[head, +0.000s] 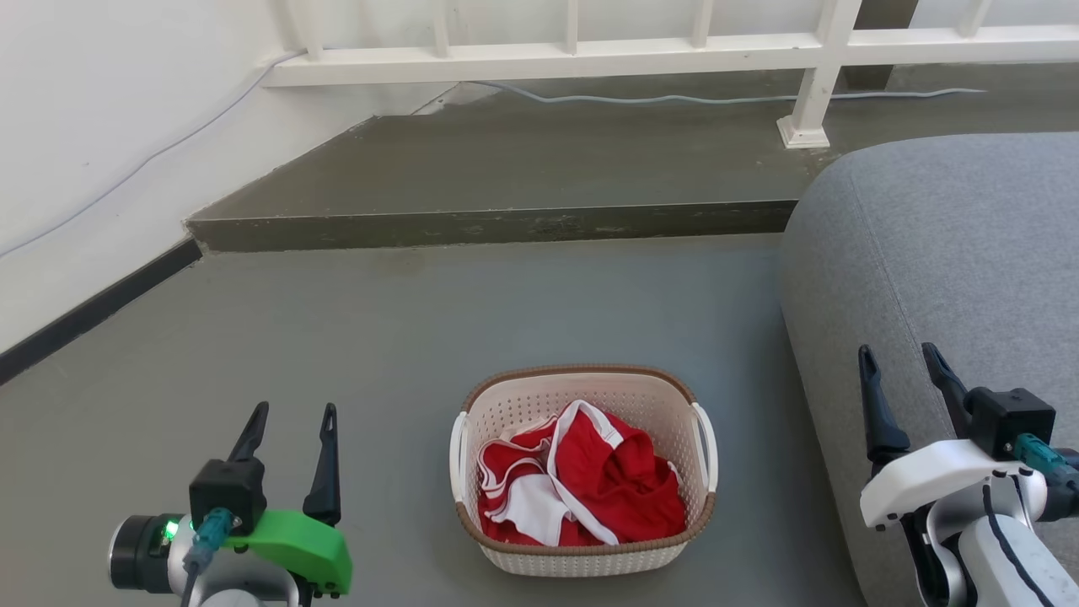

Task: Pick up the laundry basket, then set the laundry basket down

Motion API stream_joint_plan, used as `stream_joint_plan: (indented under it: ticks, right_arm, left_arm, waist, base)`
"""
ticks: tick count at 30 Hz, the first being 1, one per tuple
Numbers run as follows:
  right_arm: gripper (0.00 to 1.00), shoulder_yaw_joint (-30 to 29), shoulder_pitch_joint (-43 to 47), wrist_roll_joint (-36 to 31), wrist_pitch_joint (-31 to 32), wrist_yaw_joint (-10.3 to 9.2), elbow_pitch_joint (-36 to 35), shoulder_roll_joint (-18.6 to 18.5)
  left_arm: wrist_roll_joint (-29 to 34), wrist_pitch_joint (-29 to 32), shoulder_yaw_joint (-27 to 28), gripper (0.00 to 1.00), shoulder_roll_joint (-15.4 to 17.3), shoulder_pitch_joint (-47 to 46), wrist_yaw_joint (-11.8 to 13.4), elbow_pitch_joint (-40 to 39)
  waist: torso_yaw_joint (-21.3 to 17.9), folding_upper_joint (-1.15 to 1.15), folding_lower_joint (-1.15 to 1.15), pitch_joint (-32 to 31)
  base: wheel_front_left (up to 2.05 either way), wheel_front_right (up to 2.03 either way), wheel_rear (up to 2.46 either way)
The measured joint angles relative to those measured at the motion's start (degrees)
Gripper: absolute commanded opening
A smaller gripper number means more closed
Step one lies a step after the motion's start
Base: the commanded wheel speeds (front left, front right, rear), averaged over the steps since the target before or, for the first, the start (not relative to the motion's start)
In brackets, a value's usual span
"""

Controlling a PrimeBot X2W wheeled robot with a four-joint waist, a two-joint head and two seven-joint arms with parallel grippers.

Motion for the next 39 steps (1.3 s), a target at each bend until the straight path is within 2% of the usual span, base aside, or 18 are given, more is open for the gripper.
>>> stream_joint_plan:
  ticks: [2, 21, 39]
  right_arm:
    - [1.0, 0.07, 0.02, -1.02, -0.32, -0.52, 0.0, -0.02]
    - [1.0, -0.49, 0.97, -1.9, -0.59, -0.51, 0.6, 0.13]
    - [1.0, -0.47, 1.09, -1.91, -0.59, 0.09, 1.4, 0.55]
  left_arm:
    - [1.33, -0.58, -0.33, 1.0, -0.01, -0.01, 0.18, 0.05]
    - [1.21, -0.97, -0.3, 1.0, -0.52, -0.1, 0.18, 1.89]
    - [1.2, -0.89, -1.05, 1.0, -0.79, -0.18, 0.18, 3.05]
  waist:
    - [-0.01, 0.0, 0.0, -0.03]
    - [-0.28, 0.0, 0.0, -0.16]
    - [-0.28, 0.0, 0.0, 1.29]
  base:
    - [0.0, 0.0, 0.0]
    - [0.0, 0.0, 0.0]
    - [0.0, 0.0, 0.0]
